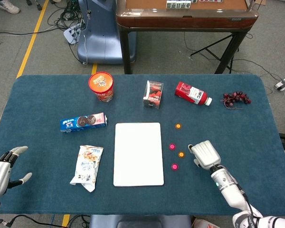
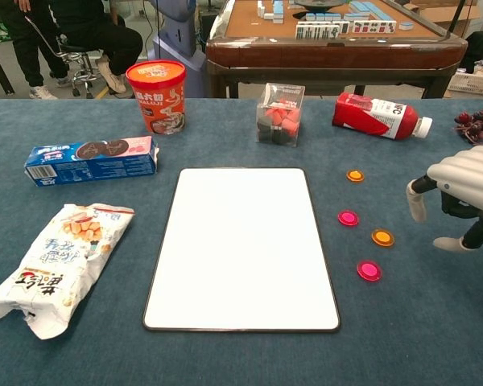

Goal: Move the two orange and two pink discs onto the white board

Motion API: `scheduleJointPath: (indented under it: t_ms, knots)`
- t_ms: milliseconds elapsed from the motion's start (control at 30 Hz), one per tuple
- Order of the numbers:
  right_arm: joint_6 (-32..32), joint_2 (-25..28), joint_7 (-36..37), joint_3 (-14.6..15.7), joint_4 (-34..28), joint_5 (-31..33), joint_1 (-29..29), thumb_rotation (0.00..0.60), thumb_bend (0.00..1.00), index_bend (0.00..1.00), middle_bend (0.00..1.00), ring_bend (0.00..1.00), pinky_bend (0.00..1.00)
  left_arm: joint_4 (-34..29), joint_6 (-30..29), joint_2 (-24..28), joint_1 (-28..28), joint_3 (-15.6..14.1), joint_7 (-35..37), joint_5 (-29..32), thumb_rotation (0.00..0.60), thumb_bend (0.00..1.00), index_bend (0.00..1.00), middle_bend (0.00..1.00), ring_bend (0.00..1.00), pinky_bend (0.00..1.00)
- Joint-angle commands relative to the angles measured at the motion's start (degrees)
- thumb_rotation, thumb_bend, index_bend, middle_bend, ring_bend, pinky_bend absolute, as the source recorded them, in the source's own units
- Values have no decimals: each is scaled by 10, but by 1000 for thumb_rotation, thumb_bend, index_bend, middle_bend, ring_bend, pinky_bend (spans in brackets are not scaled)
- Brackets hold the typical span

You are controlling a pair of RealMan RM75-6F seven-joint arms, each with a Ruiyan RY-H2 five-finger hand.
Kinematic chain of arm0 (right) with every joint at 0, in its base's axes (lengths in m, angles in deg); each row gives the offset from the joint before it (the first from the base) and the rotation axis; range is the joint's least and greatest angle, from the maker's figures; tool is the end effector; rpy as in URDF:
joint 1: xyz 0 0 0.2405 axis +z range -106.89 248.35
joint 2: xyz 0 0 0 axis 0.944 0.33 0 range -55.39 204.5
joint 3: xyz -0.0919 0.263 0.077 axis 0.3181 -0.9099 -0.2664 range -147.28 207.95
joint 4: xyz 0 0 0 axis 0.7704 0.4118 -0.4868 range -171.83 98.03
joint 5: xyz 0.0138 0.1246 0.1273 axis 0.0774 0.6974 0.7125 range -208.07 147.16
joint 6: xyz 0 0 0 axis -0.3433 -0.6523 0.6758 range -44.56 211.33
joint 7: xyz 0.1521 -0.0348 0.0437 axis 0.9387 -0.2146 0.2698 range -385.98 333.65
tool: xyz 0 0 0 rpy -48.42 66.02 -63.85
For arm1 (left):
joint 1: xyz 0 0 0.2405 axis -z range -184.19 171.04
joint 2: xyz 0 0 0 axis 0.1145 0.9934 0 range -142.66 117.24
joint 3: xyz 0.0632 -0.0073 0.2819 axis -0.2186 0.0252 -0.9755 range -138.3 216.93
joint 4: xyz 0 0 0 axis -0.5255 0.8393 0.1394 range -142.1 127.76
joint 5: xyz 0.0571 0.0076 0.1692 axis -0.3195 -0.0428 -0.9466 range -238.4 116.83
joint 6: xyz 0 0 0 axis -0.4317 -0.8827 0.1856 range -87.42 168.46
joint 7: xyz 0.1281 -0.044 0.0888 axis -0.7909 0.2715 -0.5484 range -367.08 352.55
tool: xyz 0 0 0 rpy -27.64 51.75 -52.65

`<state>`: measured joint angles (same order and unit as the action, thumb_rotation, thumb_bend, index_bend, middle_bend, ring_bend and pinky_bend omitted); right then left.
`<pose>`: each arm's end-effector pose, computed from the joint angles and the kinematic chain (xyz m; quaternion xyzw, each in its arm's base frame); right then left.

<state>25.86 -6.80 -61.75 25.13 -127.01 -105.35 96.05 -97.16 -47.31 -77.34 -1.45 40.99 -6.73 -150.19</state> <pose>-0.2575 -0.2939 0.0395 0.7930 -0.2876 0.2428 0.4791 -0.3235 0.1968 0.2024 -0.6109 -0.3585 -0.4026 0.5798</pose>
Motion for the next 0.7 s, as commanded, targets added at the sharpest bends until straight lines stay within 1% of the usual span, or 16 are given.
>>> scheduleJointPath:
  t_ms: [33, 133, 367, 700]
  knots:
    - [8, -7, -18, -5, -6, 21, 11, 600, 182, 462, 1000, 1000, 1000, 0, 0, 0, 0, 0, 0, 0, 600, 67, 264, 258, 308, 534]
    - [13, -14, -35, -8, -8, 41, 22, 600, 166, 453, 1000, 1000, 1000, 0, 0, 0, 0, 0, 0, 0, 600, 67, 264, 258, 309, 534]
    - [24, -28, -60, -8, -10, 81, 43, 600, 163, 453, 1000, 1000, 1000, 1, -1, 2, -1, 1, 4, 1, 600, 67, 265, 258, 309, 534]
    - [28, -44, -73, -7, 4, 125, 67, 600, 190, 453, 1000, 1000, 1000, 1, -2, 3, -2, 1, 8, 3, 600, 67, 265, 258, 309, 534]
